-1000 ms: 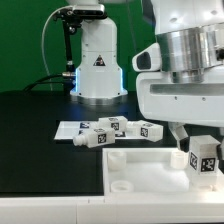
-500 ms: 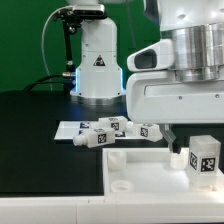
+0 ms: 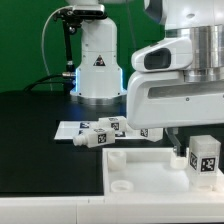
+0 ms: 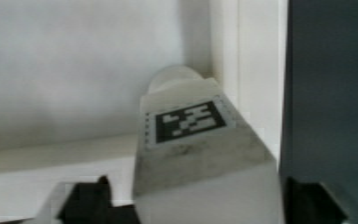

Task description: Assemble square table

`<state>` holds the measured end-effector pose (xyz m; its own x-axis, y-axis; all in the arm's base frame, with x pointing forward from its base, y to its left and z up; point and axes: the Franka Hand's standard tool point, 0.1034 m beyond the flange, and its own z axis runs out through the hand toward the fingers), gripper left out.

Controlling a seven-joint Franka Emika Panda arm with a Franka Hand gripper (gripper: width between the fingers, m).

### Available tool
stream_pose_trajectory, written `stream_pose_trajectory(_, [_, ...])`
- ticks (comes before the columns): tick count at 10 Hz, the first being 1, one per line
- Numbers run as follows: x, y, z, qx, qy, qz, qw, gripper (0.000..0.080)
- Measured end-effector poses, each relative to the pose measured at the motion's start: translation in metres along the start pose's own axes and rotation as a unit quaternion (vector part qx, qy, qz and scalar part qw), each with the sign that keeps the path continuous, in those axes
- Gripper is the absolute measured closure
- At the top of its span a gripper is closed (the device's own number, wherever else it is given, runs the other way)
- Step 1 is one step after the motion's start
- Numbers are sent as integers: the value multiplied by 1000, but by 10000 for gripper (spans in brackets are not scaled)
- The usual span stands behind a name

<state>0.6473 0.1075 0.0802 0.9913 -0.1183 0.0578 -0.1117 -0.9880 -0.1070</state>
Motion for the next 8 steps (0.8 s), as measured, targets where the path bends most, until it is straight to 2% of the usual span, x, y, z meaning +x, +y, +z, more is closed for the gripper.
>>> stream_pose_trajectory(1, [0,0,0,0,0,24,1000,469])
stream_pose_trajectory(2, [0,1,0,0,0,69,998,515])
stream_pose_trajectory(3, [0,3,1,2,1,137,991,515])
stream_pose_trajectory(5, [0,4,1,-3,4,276,961,515])
stream_pose_trajectory(7, [-5,7,1,9,14,466,885,515])
stream_pose_trajectory(8, [-6,6,1,6,13,505,863,515])
